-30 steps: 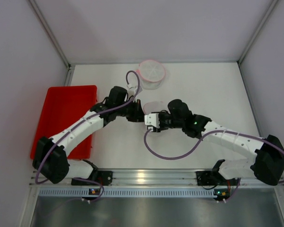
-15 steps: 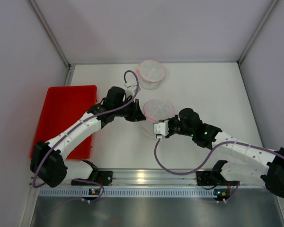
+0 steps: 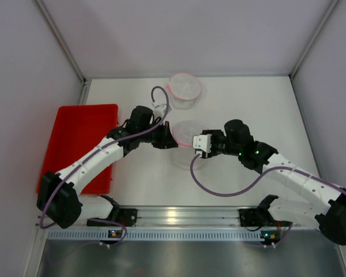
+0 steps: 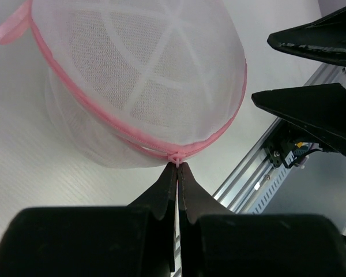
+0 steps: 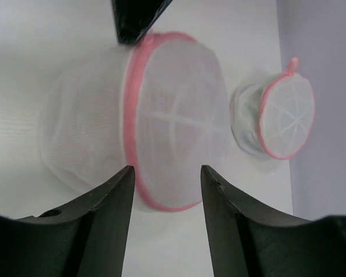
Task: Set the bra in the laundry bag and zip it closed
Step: Zip the zipper on the laundry bag.
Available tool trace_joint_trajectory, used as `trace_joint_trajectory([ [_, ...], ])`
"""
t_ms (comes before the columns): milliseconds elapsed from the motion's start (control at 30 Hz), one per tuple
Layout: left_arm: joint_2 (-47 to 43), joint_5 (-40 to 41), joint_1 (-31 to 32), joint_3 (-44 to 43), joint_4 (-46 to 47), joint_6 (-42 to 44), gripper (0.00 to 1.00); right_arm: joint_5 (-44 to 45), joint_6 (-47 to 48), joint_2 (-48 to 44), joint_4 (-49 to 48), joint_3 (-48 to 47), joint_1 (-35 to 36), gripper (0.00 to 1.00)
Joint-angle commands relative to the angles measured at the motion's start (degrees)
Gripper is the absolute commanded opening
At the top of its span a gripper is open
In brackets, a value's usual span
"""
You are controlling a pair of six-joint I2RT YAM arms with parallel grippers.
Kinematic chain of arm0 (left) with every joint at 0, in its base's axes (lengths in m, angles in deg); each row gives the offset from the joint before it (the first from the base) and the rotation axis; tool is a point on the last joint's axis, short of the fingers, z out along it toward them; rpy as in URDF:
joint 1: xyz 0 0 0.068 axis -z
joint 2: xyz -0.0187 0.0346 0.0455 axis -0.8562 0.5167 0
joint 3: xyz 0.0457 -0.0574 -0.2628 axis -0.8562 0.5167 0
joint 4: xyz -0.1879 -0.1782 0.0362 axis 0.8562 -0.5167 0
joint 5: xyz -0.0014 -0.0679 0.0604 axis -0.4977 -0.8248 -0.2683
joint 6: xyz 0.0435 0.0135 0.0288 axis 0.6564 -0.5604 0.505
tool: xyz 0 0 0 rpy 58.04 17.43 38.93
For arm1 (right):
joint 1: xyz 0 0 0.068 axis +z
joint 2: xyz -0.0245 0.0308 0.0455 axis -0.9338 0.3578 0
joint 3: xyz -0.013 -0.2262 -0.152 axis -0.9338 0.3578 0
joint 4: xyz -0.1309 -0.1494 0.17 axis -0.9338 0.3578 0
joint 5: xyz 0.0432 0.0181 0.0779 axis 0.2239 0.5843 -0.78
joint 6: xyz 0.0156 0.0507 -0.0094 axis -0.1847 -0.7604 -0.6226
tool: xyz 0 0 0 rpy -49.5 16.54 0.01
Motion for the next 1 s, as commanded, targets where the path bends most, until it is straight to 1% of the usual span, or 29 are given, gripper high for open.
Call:
trace_joint_trajectory([
  [0,-0.11,-1.21,2.44,-2.29,1.24,-2.2,0.0,-4.8,-6.16,0.46,2.06,-6.22,1.94,0.5],
  [33,-0.02,-1.03,2.97,-2.29,1.59,-2.81,0.0,-4.45,-6.34,1.34,1.88,-6.65,3.86,0.5],
  [100,-0.02,-0.85,4.2,-2.02,2.2,-3.78,0.0,-4.01,-7.31,2.39,0.56,-6.83,5.54,0.49],
  [200,0.33,-0.59,4.38,-2.11,3.0,-5.54,0.0,-3.04,-8.36,5.2,-0.4,-7.45,8.53,0.49],
  [333,0.42,-1.11,4.38,-2.81,3.0,-6.15,0.0,-0.77,-10.74,8.63,-2.33,-7.28,10.56,0.49],
  [400,0.25,-1.81,4.38,-2.99,3.0,-6.42,0.0,0.91,-9.6,8.82,-4.0,-6.31,11.09,0.44],
  [433,0.16,-1.99,4.46,-2.99,3.0,-6.42,0.0,3.44,-9.07,9.25,-4.62,-5.7,11.09,0.41],
  [467,-0.02,-1.91,4.47,-2.82,3.0,-6.33,0.0,4.94,-8.81,9.52,-4.97,-5.52,11.09,0.27],
  [533,-0.45,-0.95,4.47,-1.94,3.0,-5.89,0.0,8.36,-8.8,9.96,-5.15,-5.69,11.0,0.14],
  [567,-0.54,-0.51,4.29,-1.5,3.0,-5.63,0.0,9.17,-8.8,9.7,-5.24,-5.52,11.0,0.05],
  [633,-0.98,0.2,3.85,-0.18,3.0,-4.66,0.0,10.23,-8.11,8.39,-5.15,-4.64,10.65,0.0],
  [767,-1.86,0.81,0.96,1.05,2.65,-3.26,0.0,9.62,-3.46,4.43,-4.62,-1.04,9.33,0.0],
  [833,-1.78,0.82,-0.54,0.97,2.21,-1.77,0.0,9.09,-1.78,2.06,-4.71,1.51,7.49,0.0],
  [867,-1.69,0.56,-2.28,0.88,2.12,-1.24,0.0,7.7,-0.29,1.35,-3.93,2.04,6.61,0.0],
  [933,-1.42,0.38,-3.7,0.44,1.86,-0.01,0.0,6.37,0.77,0.38,-3.13,2.83,3.36,0.0],
  [967,-1.25,-0.49,-4.58,-0.17,1.85,0.26,0.0,5.67,1.3,0.38,-2.96,2.83,2.22,0.02],
])
